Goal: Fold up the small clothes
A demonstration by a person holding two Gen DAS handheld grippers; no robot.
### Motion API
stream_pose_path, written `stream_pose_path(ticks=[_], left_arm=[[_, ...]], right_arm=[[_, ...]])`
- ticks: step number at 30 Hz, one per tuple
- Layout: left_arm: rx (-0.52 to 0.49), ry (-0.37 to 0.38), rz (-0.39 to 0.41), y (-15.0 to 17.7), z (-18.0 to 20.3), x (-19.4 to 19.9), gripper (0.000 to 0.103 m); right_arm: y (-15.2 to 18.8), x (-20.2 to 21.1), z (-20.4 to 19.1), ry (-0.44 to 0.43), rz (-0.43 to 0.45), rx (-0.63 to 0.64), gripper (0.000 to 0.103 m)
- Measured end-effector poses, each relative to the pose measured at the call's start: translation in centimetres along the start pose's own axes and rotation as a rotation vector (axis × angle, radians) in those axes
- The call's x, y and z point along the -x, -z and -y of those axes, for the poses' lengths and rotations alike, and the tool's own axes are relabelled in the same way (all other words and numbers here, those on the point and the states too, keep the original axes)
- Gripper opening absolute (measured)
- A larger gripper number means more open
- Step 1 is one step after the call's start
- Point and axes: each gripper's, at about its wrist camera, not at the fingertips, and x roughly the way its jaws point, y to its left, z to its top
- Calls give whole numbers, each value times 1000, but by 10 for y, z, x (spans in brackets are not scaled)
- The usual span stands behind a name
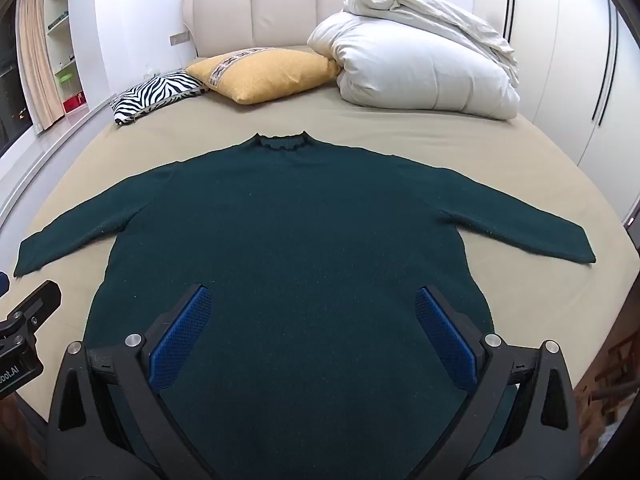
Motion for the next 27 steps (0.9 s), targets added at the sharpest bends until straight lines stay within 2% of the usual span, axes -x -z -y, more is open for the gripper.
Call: stream_pose_path(ticks=[27], left_arm=[[2, 4, -1, 1, 0, 2, 103]], right_arm=[[-1, 2, -4, 2, 2, 11, 103]])
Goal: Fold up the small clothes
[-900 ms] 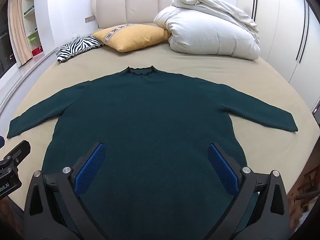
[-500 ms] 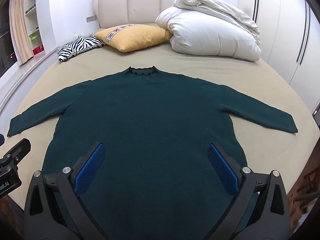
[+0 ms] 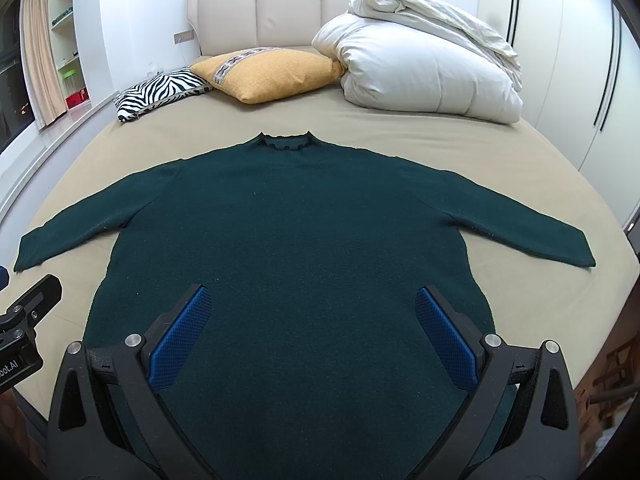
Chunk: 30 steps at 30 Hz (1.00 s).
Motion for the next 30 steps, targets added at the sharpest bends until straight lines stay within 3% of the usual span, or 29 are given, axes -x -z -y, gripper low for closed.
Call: stream_pose_path(ticks=[30], left_arm=[[-1, -1, -1, 0, 0, 0, 103]], right_arm=[[2, -5, 0, -2, -2, 4, 103]])
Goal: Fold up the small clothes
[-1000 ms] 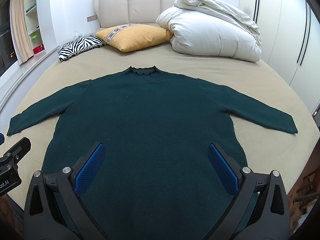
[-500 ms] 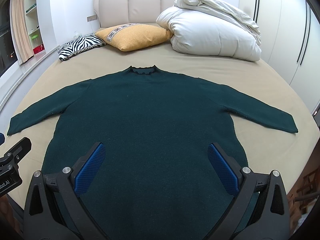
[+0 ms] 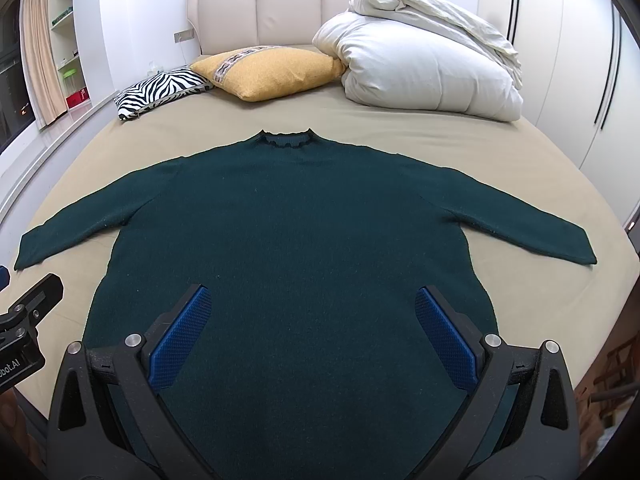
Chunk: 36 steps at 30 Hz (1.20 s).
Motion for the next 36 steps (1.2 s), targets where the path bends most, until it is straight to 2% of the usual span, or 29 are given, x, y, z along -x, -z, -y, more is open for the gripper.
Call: stream_pose_path(ticks=[36], left_arm=[[0, 1, -3, -1, 0, 0, 103]], right_arm=[[8, -6, -3, -4, -11, 2, 103]])
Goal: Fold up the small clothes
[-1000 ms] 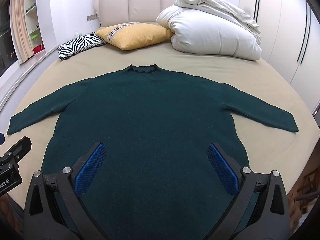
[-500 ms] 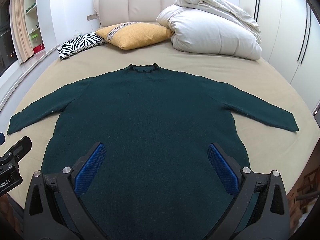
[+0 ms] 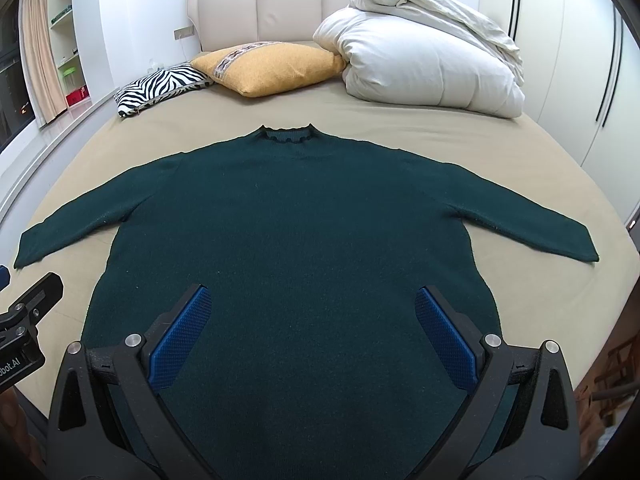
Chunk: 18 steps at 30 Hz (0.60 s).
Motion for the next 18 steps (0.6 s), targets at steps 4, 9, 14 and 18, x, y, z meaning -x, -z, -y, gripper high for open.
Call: stream_pose_path(ticks=[4, 9, 14, 18], left_arm=[[-1, 0, -1, 0, 0, 0, 103], [1, 2, -2, -1, 1, 0, 103], [29, 44, -37, 9, -7, -3, 103], [68, 103, -102, 16, -14, -18, 103]], right_arm=[[1, -1, 1, -1, -3, 1, 103], [-1, -4, 1, -2, -10, 2, 103], [-4, -7, 11, -24, -16, -27, 103], [-11, -12, 60, -72, 23, -147, 103]])
